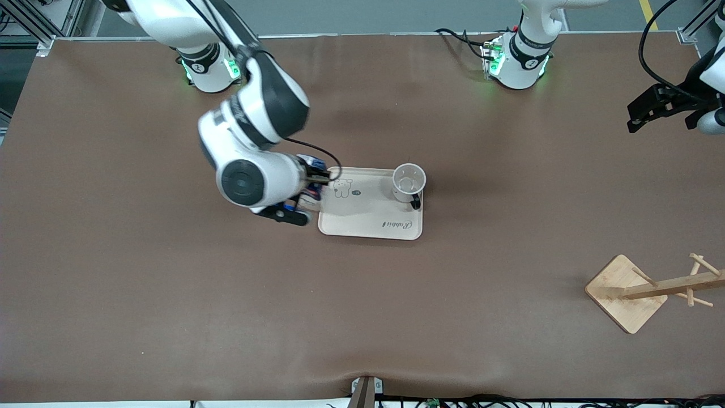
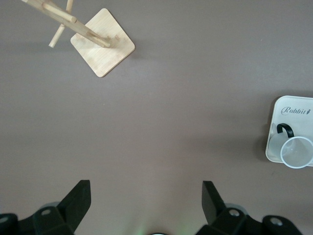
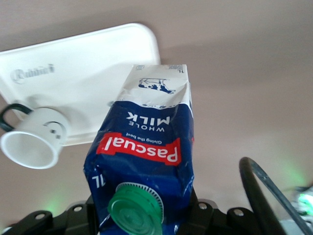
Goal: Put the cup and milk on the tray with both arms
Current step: 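Carry the milk carton with the right gripper over the tray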
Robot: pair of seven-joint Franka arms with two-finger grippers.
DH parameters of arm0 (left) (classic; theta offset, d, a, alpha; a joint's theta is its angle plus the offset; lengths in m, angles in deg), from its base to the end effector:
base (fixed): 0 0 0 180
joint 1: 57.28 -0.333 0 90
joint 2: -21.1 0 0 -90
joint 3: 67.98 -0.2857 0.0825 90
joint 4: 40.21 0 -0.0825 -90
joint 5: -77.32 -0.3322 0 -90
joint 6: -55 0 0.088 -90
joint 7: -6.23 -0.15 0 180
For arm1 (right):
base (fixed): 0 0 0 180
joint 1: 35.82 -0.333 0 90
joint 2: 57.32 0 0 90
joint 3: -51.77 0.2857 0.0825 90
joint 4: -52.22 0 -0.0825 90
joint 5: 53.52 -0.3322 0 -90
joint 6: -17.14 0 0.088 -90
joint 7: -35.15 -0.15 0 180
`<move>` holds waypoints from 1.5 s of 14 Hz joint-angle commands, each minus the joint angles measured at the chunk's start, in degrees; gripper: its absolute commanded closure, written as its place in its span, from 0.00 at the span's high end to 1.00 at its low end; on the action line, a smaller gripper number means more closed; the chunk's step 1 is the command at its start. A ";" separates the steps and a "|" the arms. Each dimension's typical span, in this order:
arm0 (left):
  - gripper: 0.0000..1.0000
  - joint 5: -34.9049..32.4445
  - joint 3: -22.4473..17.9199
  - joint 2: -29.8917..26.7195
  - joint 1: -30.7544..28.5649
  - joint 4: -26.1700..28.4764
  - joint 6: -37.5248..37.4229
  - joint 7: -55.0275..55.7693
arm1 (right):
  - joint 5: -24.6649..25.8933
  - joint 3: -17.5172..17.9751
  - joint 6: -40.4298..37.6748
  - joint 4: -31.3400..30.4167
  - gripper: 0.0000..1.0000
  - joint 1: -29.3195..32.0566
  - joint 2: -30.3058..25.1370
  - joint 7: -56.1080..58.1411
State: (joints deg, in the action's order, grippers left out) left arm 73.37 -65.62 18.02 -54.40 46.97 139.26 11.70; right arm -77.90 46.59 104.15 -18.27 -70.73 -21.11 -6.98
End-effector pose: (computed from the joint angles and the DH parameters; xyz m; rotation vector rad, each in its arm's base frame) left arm 0.4763 -0.0333 0.5896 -3.0713 -0.0170 -0.0144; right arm 0.4946 0.3686 0.3384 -2.9264 0.3822 0.7381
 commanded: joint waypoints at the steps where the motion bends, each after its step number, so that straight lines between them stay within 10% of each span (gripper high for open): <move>1: 1.00 0.78 -1.31 -3.25 1.52 3.78 2.05 -0.81 | -2.69 -0.71 1.22 3.26 0.06 -1.28 3.25 -0.77; 16: 1.00 3.77 5.02 -2.20 -4.11 3.70 2.49 0.42 | -3.92 -0.80 5.63 -0.87 0.28 -3.58 5.63 8.64; 19: 1.00 3.42 5.02 -1.93 -4.19 3.70 2.67 0.42 | -3.22 -0.80 5.63 -0.96 0.44 -4.19 5.72 8.29; 20: 1.00 3.33 5.02 -1.85 -4.28 3.61 2.75 0.42 | -3.13 -0.80 5.54 -0.96 0.89 -4.20 5.72 8.37; 21: 1.00 3.33 4.93 -1.76 -4.28 3.61 2.76 0.42 | -3.04 -0.89 5.45 -0.96 1.00 -4.20 5.63 8.63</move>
State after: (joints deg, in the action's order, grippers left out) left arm 76.80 -61.14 16.46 -58.04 50.29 141.40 11.89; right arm -80.42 46.42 108.93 -18.71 -73.96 -15.85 0.96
